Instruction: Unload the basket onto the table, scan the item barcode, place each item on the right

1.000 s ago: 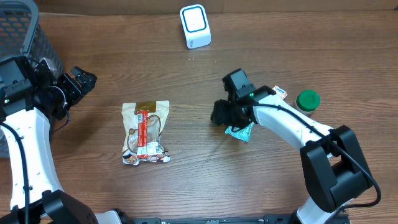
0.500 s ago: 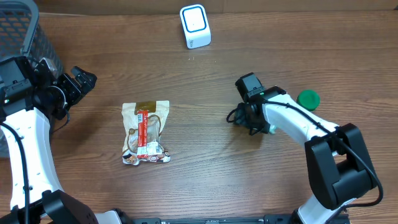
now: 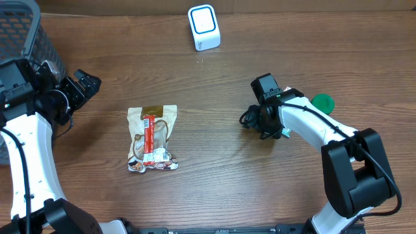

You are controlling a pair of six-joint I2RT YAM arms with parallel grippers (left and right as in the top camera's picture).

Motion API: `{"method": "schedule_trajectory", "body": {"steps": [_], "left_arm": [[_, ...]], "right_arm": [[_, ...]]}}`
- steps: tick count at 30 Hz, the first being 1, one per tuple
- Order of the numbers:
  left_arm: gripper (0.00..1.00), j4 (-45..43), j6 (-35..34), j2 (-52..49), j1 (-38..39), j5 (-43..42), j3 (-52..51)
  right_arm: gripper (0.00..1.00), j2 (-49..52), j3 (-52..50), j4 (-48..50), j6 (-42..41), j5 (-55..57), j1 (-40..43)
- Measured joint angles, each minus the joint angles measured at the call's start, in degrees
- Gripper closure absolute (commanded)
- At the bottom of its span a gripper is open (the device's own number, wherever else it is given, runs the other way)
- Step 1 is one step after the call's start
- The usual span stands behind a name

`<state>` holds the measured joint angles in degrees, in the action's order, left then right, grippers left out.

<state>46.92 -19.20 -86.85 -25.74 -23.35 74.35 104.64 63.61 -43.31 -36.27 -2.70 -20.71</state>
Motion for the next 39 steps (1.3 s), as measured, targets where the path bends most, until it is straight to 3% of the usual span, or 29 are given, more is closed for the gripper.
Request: {"method": "schedule_trajectory", "body": {"steps": [11, 14, 18, 23, 27, 39], "left_arm": [[0.00, 0.0, 0.0, 0.0, 0.0, 0.0, 0.0], [0.00, 0.0, 0.0, 0.0, 0.0, 0.0, 0.0], [0.01, 0.0, 0.0, 0.0, 0.0, 0.0, 0.0], [0.00, 0.0, 0.0, 0.0, 0.0, 0.0, 0.0], [0.01, 0.0, 0.0, 0.0, 0.0, 0.0, 0.0], [0.00, 0.0, 0.0, 0.0, 0.0, 0.0, 0.0]], "right_arm": [[0.31, 0.0, 0.0, 8.3, 0.4, -17.7, -3.6], [0.38, 0.0, -0.1, 14.0, 0.6, -20.5, -8.8], [0.59, 0.0, 0.0, 21.4, 0.8, -22.7, -16.5], [0.61, 0.2, 7.5, 22.7, 0.8, -26.4, -21.3], [0.61, 0.2, 12.8, 26.6, 0.2, -24.0, -23.7], [0.60, 6.3, 12.9, 28.6, 0.3, -6.8, -37.0]]}}
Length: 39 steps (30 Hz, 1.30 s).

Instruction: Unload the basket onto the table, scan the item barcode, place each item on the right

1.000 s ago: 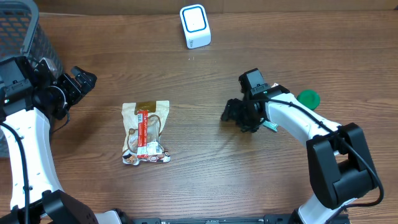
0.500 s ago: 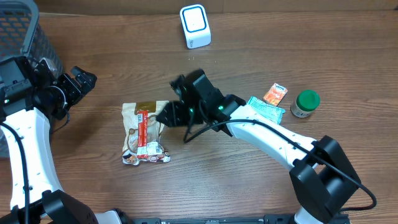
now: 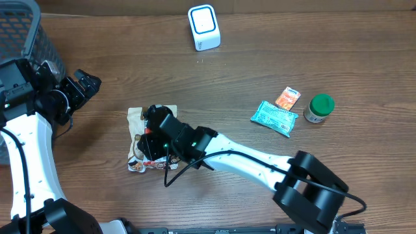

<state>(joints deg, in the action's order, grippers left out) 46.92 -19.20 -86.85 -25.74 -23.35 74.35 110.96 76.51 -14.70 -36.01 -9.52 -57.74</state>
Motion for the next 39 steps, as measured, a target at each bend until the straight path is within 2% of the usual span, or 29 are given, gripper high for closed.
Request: {"method": "schedule_trajectory", "body": {"steps": [6, 14, 16, 20, 25, 33, 39], "left_arm": [[0.00, 0.0, 0.0, 0.0, 0.0, 0.0, 0.0], [0.00, 0.0, 0.0, 0.0, 0.0, 0.0, 0.0], [0.01, 0.0, 0.0, 0.0, 0.0, 0.0, 0.0], [0.01, 0.0, 0.0, 0.0, 0.0, 0.0, 0.0], [0.01, 0.0, 0.0, 0.0, 0.0, 0.0, 0.0], [0.01, 0.0, 0.0, 0.0, 0.0, 0.0, 0.0], [0.00, 0.0, 0.0, 0.0, 0.0, 0.0, 0.0]], "right_arm": [[0.55, 2.3, 0.0, 0.2, -0.5, 3.0, 0.3], [0.56, 6.4, 0.0, 1.6, -1.6, 3.1, 0.3], [0.61, 7.3, 0.0, 2.1, -1.6, 2.8, 0.2], [0.79, 7.8, 0.0, 2.2, -1.7, 2.5, -0.2], [0.96, 8.0, 0.0, 2.3, -2.3, 2.3, -0.4], [0.96, 6.8, 0.0, 0.8, 0.6, 2.0, 0.3], [0.96, -1.1, 0.0, -4.9, 6.2, 2.0, 2.4]]}}
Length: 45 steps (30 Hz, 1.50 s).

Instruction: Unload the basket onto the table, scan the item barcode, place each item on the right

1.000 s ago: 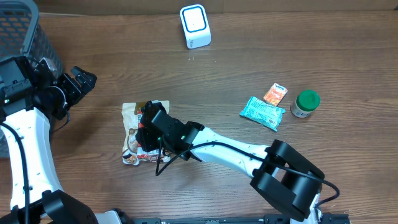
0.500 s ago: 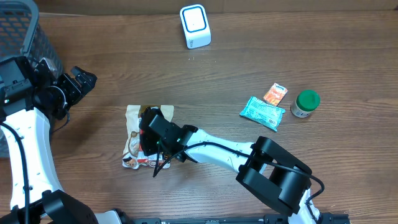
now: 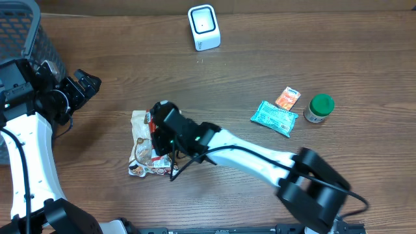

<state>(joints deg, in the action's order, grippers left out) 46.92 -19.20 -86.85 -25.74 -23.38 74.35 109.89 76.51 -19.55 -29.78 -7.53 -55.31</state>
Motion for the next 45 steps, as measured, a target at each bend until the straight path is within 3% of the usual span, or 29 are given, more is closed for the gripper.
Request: {"method": "schedule_trajectory", "body": {"steps": [16, 29, 35, 45], "left_arm": [[0.00, 0.0, 0.0, 0.0, 0.0, 0.0, 0.0], [0.00, 0.0, 0.0, 0.0, 0.0, 0.0, 0.0], [0.01, 0.0, 0.0, 0.0, 0.0, 0.0, 0.0], [0.00, 0.0, 0.0, 0.0, 0.0, 0.0, 0.0]], "right_arm": [[0.96, -2.9, 0.1, -21.7, 4.4, 0.0, 12.2], [0.96, -2.9, 0.1, -24.5, 5.0, 0.0, 12.9], [0.96, -2.9, 0.1, -24.5, 11.9, 0.1, 12.9], [0.96, -2.9, 0.1, -24.4, 31.3, 0.1, 12.9]]}}
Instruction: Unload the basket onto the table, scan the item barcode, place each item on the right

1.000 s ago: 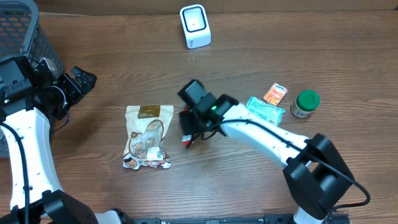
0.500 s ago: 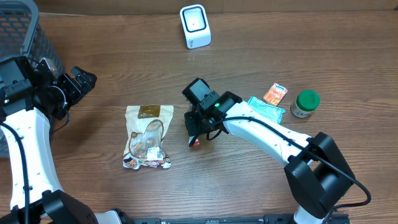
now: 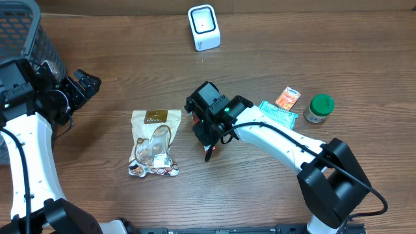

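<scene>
The white barcode scanner (image 3: 203, 27) stands at the back middle of the table. A tan snack bag (image 3: 155, 142) lies flat left of centre. My right gripper (image 3: 203, 133) hovers just right of the bag, shut on a slim red packet (image 3: 194, 117). The gripper hides most of the packet, so only a red edge shows. No barcode can be made out. My left gripper (image 3: 85, 83) rests at the far left, apart from everything, its fingers spread with nothing between them.
A grey mesh basket (image 3: 23, 29) fills the back left corner. At the right lie a teal sachet (image 3: 278, 116), a small orange sachet (image 3: 288, 97) and a green-lidded jar (image 3: 320, 107). The right arm reaches across the table's middle.
My right gripper was down on the snack bag and now sits to its right. The red packet is gone from the bag's top and shows at the gripper. The bag lies flatter.
The red packet lay on the snack bag while my right gripper stood by the sachets at the right. The gripper was then over the bag, then pressing on it with the bag skewed. Now it holds the red packet beside the bag. The left arm never moved.
</scene>
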You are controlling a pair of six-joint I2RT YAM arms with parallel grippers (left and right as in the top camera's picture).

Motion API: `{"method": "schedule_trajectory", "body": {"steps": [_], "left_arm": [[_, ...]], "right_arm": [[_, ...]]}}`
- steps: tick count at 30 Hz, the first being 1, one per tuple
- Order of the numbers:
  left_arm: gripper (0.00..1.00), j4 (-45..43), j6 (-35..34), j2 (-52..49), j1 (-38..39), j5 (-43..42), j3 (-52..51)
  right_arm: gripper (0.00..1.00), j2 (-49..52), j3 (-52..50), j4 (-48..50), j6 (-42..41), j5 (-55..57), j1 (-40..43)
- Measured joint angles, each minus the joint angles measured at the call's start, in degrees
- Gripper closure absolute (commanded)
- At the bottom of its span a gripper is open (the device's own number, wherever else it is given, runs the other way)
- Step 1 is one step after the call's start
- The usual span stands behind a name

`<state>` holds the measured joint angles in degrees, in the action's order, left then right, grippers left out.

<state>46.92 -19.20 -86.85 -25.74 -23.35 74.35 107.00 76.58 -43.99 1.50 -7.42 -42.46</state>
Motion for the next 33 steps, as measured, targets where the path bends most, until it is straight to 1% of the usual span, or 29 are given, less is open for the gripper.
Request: {"method": "schedule_trajectory", "body": {"steps": [2, 5, 15, 26, 30, 33], "left_arm": [[0.00, 0.0, 0.0, 0.0, 0.0, 0.0, 0.0], [0.00, 0.0, 0.0, 0.0, 0.0, 0.0, 0.0], [0.00, 0.0, 0.0, 0.0, 0.0, 0.0, 0.0], [0.00, 0.0, 0.0, 0.0, 0.0, 0.0, 0.0], [0.01, 0.0, 0.0, 0.0, 0.0, 0.0, 0.0], [0.01, 0.0, 0.0, 0.0, 0.0, 0.0, 0.0]], "right_arm": [[0.96, 0.0, 0.0, 0.3, 3.1, 0.6, 0.0], [0.96, 0.0, 0.0, 1.9, 5.2, 2.4, 0.0], [0.96, 0.0, 0.0, 3.0, 7.5, 6.5, 0.0], [0.96, 0.0, 0.0, 4.3, 7.8, 22.0, 0.1], [0.96, 0.0, 0.0, 5.9, 7.8, 25.9, 0.3], [0.96, 0.0, 0.0, 9.0, 8.9, 31.9, 0.7]]}}
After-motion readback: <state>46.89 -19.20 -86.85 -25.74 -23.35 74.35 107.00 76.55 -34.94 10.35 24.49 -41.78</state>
